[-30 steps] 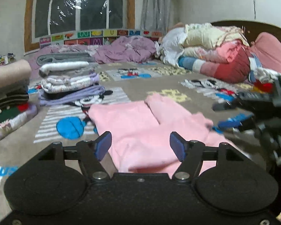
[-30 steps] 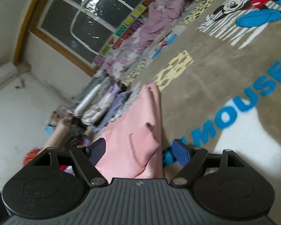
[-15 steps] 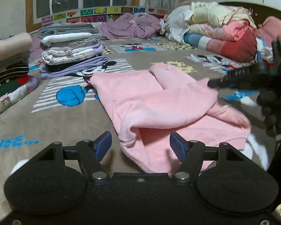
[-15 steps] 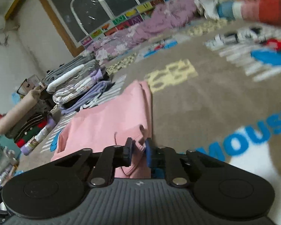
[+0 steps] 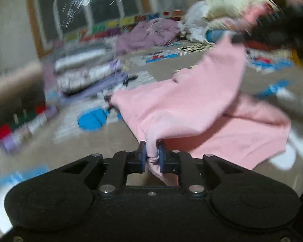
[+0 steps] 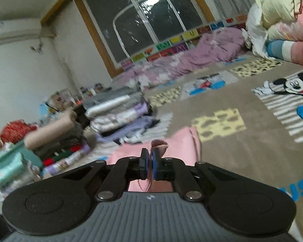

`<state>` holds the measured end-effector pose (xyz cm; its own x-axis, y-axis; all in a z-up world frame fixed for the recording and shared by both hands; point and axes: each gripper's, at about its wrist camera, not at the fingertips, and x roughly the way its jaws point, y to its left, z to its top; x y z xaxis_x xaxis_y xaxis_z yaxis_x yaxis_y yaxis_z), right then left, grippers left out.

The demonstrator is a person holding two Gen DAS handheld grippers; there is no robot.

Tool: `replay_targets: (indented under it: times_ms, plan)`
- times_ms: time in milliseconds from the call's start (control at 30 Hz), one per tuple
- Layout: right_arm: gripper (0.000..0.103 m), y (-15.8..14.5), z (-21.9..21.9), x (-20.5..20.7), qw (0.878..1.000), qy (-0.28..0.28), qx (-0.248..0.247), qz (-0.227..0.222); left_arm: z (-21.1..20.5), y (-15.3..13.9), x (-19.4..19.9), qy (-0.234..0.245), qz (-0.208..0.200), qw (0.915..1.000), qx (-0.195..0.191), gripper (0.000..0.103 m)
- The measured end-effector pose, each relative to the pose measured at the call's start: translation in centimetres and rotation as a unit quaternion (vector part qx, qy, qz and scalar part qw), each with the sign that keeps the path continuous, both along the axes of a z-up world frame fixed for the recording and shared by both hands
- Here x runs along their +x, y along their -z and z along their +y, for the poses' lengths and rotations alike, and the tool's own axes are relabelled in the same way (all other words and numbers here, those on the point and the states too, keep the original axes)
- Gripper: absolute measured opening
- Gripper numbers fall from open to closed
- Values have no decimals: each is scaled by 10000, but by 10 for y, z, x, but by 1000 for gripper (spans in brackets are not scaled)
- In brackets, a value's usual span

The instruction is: Fold clothes

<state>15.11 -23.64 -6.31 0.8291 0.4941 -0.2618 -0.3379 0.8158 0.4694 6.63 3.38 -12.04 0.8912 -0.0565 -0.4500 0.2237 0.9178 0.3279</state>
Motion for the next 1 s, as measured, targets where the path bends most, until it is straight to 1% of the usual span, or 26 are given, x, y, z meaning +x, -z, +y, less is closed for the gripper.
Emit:
replay_targets:
  times_ms: [33, 67, 100, 133, 200, 267, 367, 433, 500, 567, 600, 667, 700, 733, 767, 800, 833, 867, 900, 933, 967, 1000]
  plan:
    - [6, -4, -2, -2, 9999, -3, 79, -61, -10, 3, -4, 94, -151, 9989, 444, 10]
    - [6, -8, -5, -4, 9998, -5, 147, -124, -20, 6, -9, 188, -301, 9954, 886, 10]
    - [6, -12, -8, -6, 9996, 3, 202, -186, -30, 9, -13, 282, -447, 9898, 1322, 10]
    - [6, -15, -11, -9, 9994, 28, 239, -244, -39, 15, -17, 392, -543, 9835, 1682, 10]
    - [6, -16, -21, -15, 9988, 129, 386, -285, -55, 28, -22, 559, -724, 9675, 2358, 10]
    - [6, -13, -35, -17, 9980, 296, 520, -226, -66, 39, -26, 752, -811, 9522, 2848, 10]
    - [6, -4, -55, -19, 9958, 554, 728, -97, -74, 50, -30, 967, -886, 9346, 3305, 10]
    - [6, 8, -69, -19, 9934, 689, 912, 76, -76, 55, -31, 1064, -868, 9267, 3498, 10]
    - [6, 18, -80, -19, 9909, 776, 1075, 245, -77, 60, -30, 1135, -798, 9222, 3610, 10]
    - [6, 30, -87, -18, 9886, 815, 1191, 423, -79, 65, -31, 1235, -713, 9218, 3604, 10]
    - [6, 40, -88, -16, 9869, 832, 1264, 556, -80, 66, -31, 1311, -698, 9220, 3576, 10]
    - [6, 53, -92, -12, 9832, 925, 1388, 736, -80, 62, -34, 1445, -599, 9313, 3289, 13]
    - [6, 60, -96, -10, 9804, 971, 1496, 838, -77, 55, -37, 1594, -471, 9371, 3070, 17]
    - [6, 67, -99, -7, 9773, 1017, 1603, 940, -75, 48, -40, 1740, -342, 9423, 2839, 26]
    - [6, 74, -102, -6, 9740, 1051, 1711, 1051, -68, 34, -43, 1861, -213, 9511, 2457, 33]
    - [7, 81, -104, -6, 9707, 1040, 1804, 1196, -58, 19, -45, 1996, -72, 9603, 1947, 50]
    - [9, 85, -105, -5, 9692, 1081, 1803, 1280, -47, 4, -47, 2117, 63, 9669, 1425, 51]
    - [11, 89, -107, -4, 9678, 1125, 1800, 1351, -31, -10, -45, 2092, 90, 9745, 804, 51]
    - [17, 92, -108, -6, 9669, 1181, 1808, 1362, -15, -21, -42, 1919, 25, 9808, 344, 51]
    - [24, 95, -112, -8, 9642, 1217, 1913, 1378, 1, -27, -36, 1586, -30, 9873, -10, 49]
    - [42, 98, -115, -10, 9614, 1260, 2013, 1388, 17, -33, -31, 1249, -86, 9915, -365, 46]
    - [57, 100, -117, -14, 9593, 1329, 2081, 1372, 33, -38, -26, 910, -139, 9932, -712, 46]
